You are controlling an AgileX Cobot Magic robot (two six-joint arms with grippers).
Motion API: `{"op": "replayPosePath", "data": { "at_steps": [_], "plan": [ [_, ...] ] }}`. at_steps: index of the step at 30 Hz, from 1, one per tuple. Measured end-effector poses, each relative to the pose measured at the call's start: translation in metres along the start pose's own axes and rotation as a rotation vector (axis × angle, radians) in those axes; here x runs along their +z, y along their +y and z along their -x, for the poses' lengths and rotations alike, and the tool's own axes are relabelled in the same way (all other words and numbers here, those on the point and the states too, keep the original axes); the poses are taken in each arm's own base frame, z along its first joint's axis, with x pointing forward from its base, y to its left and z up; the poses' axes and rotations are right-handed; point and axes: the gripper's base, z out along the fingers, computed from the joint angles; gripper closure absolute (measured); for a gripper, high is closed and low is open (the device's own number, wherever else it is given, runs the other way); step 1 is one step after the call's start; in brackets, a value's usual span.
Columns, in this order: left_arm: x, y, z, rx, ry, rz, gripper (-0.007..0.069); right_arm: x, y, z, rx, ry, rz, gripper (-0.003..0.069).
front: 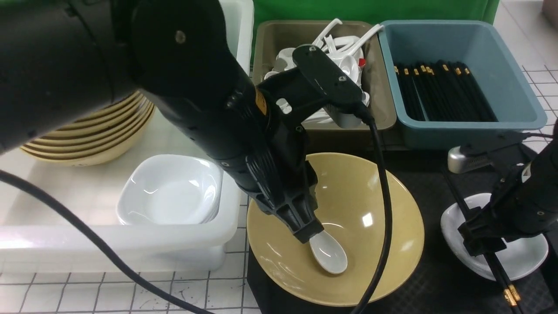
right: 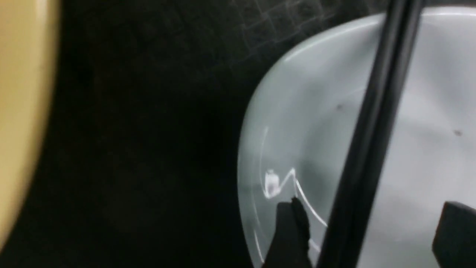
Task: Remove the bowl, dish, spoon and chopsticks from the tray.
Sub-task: Use the right arm to grab the chopsticks, then use the right arm to put the chopsticks into the small storage box on the right
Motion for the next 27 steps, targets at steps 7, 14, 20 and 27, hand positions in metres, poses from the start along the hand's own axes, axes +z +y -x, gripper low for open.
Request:
{"op": "replayPosePath", "data": {
  "at_steps": [7, 14, 20, 27],
  "plan": [
    [0.002, 0.001, 0.0, 0.005, 0.01, 0.009, 0.0638, 0.012, 0.0, 0.001, 0.006, 0.038, 0.003, 0.0269],
    [0.002, 0.002, -0.001, 0.01, 0.013, 0.015, 0.0638, 0.01, 0.0, -0.004, 0.013, 0.099, 0.008, 0.0498],
    [0.002, 0.004, 0.004, 0.011, -0.031, 0.036, 0.0638, -0.032, 0.001, -0.009, 0.013, -0.001, 0.0, 0.0498],
    [0.006, 0.02, 0.038, -0.059, -0.231, 0.128, 0.0638, -0.109, -0.002, 0.032, 0.046, -0.346, -0.02, 0.0498]
  ]
}}
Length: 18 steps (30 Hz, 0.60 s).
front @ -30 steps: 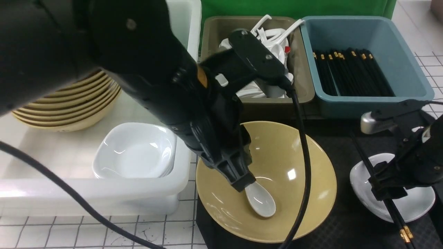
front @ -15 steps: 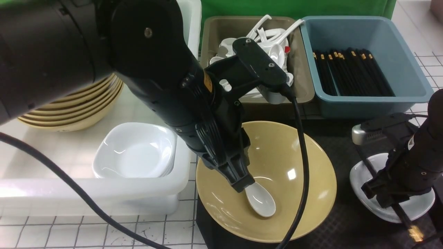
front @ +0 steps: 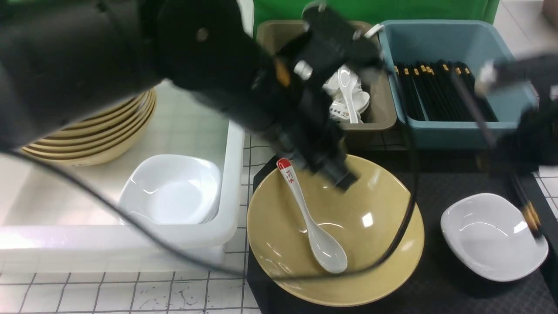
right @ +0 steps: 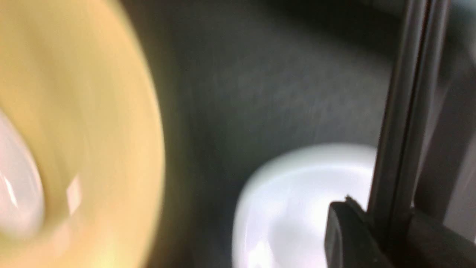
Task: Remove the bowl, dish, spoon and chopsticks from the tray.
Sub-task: Use the right arm to put the chopsticks into the small storage box on the right
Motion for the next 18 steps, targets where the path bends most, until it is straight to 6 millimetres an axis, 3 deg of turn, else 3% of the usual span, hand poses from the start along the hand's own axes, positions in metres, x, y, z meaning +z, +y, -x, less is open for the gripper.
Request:
{"op": "replayPosePath", "data": {
  "at_steps": [2, 4, 6, 10, 13, 16, 18],
  "plan": [
    [0.005, 0.007, 0.019, 0.009, -0.053, 0.037, 0.0638, -0.007, -0.002, 0.027, 0.033, -0.104, -0.005, 0.0498],
    [0.009, 0.011, 0.026, 0.017, -0.065, 0.054, 0.0638, -0.008, -0.005, 0.042, 0.056, -0.145, -0.009, 0.0498],
    [0.008, 0.019, 0.047, 0.053, -0.117, 0.106, 0.0638, 0.003, -0.015, 0.073, 0.109, -0.188, -0.02, 0.0498],
    [-0.001, 0.026, 0.062, 0.094, -0.167, 0.163, 0.0638, 0.018, -0.031, 0.106, 0.169, -0.227, -0.036, 0.0498],
    [-0.009, 0.029, 0.07, 0.112, -0.204, 0.197, 0.0638, 0.048, -0.048, 0.134, 0.204, -0.234, -0.055, 0.0498],
    [-0.01, 0.029, 0.07, 0.115, -0.208, 0.202, 0.0638, 0.068, -0.055, 0.143, 0.213, -0.224, -0.061, 0.0498],
    [-0.009, 0.029, 0.07, 0.118, -0.203, 0.205, 0.0638, 0.099, -0.063, 0.153, 0.222, -0.208, -0.067, 0.0498]
  ]
}}
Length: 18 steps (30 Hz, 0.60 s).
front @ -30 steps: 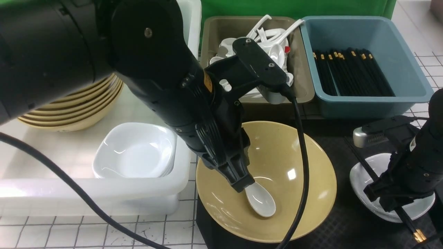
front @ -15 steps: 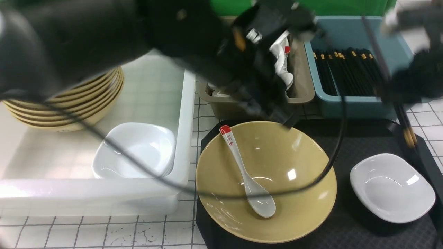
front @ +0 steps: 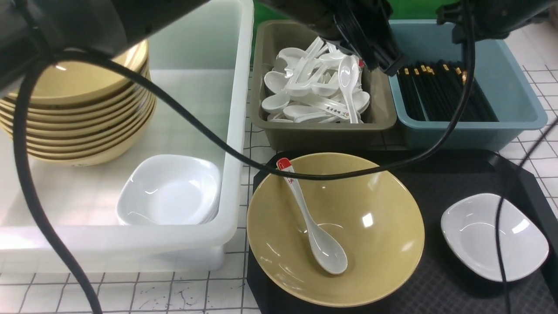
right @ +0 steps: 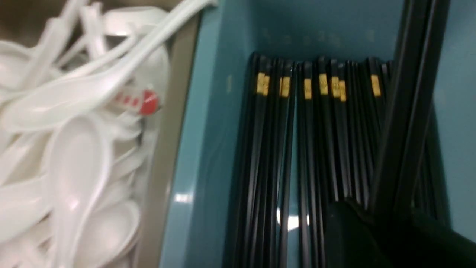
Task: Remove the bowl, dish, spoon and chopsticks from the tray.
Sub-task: Use the right arm to put the chopsticks into the small storage box on the right, then use the right arm to grab the soup spoon in the middle
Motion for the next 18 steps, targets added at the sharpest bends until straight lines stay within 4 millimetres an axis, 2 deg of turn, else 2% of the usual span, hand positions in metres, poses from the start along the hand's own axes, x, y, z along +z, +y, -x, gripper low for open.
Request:
{"op": "replayPosePath", "data": {
  "at_steps": [3, 5, 8, 11, 12, 14, 15, 18],
  "plan": [
    [0.0, 0.0, 0.0, 0.003, 0.001, 0.003, 0.0638, 0.03, -0.002, -0.001, 0.01, 0.026, -0.005, 0.0473],
    [0.0, 0.0, -0.001, 0.003, 0.006, 0.001, 0.0638, 0.042, -0.003, -0.004, 0.011, 0.045, -0.007, 0.0435],
    [-0.003, 0.0, -0.002, -0.013, 0.025, -0.005, 0.0638, 0.048, -0.003, -0.009, 0.005, 0.112, -0.013, 0.0346],
    [-0.016, 0.0, -0.002, -0.036, 0.05, -0.008, 0.0638, 0.039, -0.004, -0.009, -0.029, 0.19, -0.017, 0.0274],
    [-0.03, 0.002, -0.003, -0.055, 0.065, -0.009, 0.0638, 0.03, -0.003, -0.009, -0.077, 0.24, -0.018, 0.0249],
    [-0.043, 0.004, -0.004, -0.068, 0.082, -0.012, 0.0638, 0.019, 0.0, -0.01, -0.12, 0.295, -0.012, 0.0236],
    [-0.059, 0.007, -0.007, -0.085, 0.112, -0.014, 0.0638, 0.009, 0.006, -0.009, -0.168, 0.32, 0.0, 0.0229],
    [-0.089, 0.013, -0.023, -0.123, 0.163, -0.013, 0.0638, -0.021, 0.028, -0.008, -0.235, 0.307, 0.041, 0.0227]
  ]
}}
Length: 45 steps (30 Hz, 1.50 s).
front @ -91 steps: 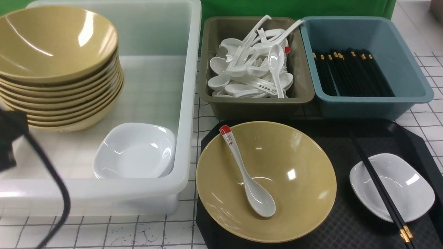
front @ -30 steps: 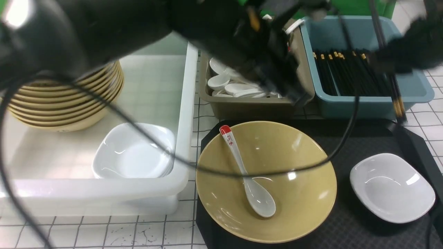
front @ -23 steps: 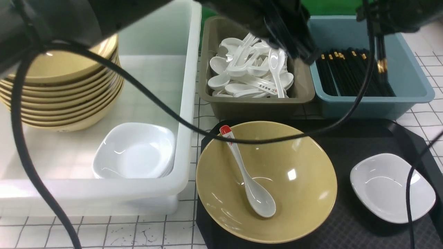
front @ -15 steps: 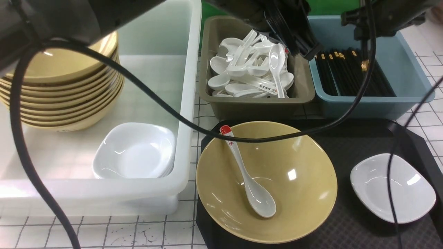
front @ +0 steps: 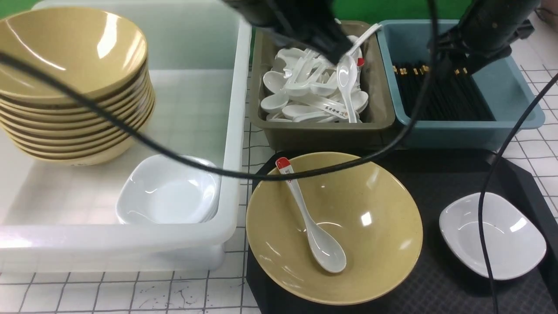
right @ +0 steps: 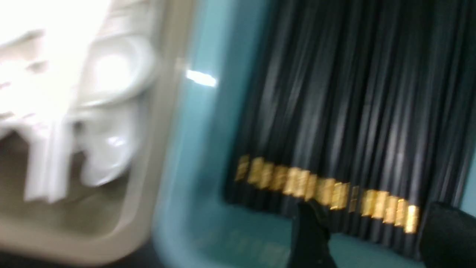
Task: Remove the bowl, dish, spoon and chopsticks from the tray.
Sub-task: Use the right arm to grab the soup spoon in the middle
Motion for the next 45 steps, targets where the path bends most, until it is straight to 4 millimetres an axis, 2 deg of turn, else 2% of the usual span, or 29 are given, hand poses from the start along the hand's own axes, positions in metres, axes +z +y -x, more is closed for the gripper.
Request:
{"op": "replayPosePath", "data": {
  "at_steps": [2, 3, 5, 7, 8, 10, 13, 14, 16, 18, 21, 31, 33, 38, 41, 45],
  "plan": [
    [-0.009, 0.003, -0.016, -0.015, 0.036, 0.006, 0.0638, -0.015, 0.018, -0.003, -0.042, -0.014, 0.022, 0.0227],
    [-0.013, 0.003, -0.026, -0.029, 0.054, 0.003, 0.0638, -0.027, 0.034, -0.007, -0.078, -0.027, 0.041, 0.0227],
    [-0.021, 0.001, -0.049, -0.05, 0.087, 0.001, 0.0638, -0.037, 0.057, -0.015, -0.137, -0.024, 0.073, 0.0227],
    [-0.024, -0.003, -0.071, -0.064, 0.121, -0.005, 0.0638, -0.05, 0.083, -0.028, -0.205, -0.019, 0.106, 0.0227],
    [-0.03, -0.006, -0.082, -0.069, 0.122, -0.005, 0.0638, -0.053, 0.103, -0.04, -0.257, 0.004, 0.134, 0.0227],
    [-0.035, -0.012, -0.101, -0.072, 0.125, -0.005, 0.0638, -0.058, 0.124, -0.055, -0.324, 0.027, 0.171, 0.0227],
    [-0.04, -0.022, -0.127, -0.08, 0.108, -0.009, 0.0638, -0.054, 0.156, -0.085, -0.417, 0.103, 0.228, 0.0227],
    [-0.04, -0.023, -0.13, -0.083, 0.103, -0.012, 0.0638, -0.05, 0.159, -0.09, -0.426, 0.124, 0.234, 0.0227],
    [-0.041, -0.03, -0.148, -0.093, 0.075, -0.014, 0.0638, -0.037, 0.181, -0.114, -0.477, 0.184, 0.268, 0.0227],
    [-0.043, -0.032, -0.155, -0.095, 0.059, -0.01, 0.0638, -0.025, 0.194, -0.127, -0.497, 0.19, 0.288, 0.0227],
    [-0.045, -0.035, -0.162, -0.096, 0.039, -0.006, 0.0638, -0.01, 0.212, -0.136, -0.494, 0.095, 0.315, 0.0227],
    [-0.045, -0.035, -0.162, -0.099, 0.03, -0.006, 0.0638, 0.007, 0.223, -0.12, -0.39, -0.141, 0.334, 0.0227],
    [-0.045, -0.035, -0.162, -0.1, 0.029, -0.007, 0.0638, 0.012, 0.223, -0.119, -0.388, -0.14, 0.329, 0.0227],
    [-0.045, -0.035, -0.162, -0.1, 0.027, -0.008, 0.0638, 0.044, 0.218, -0.119, -0.367, -0.088, 0.302, 0.0227],
    [-0.045, -0.035, -0.161, -0.1, 0.024, -0.006, 0.0638, 0.056, 0.217, -0.119, -0.359, -0.081, 0.294, 0.0227],
    [-0.045, -0.034, -0.159, -0.1, 0.002, 0.001, 0.0638, 0.06, 0.219, -0.119, -0.357, -0.087, 0.295, 0.0241]
  ]
}}
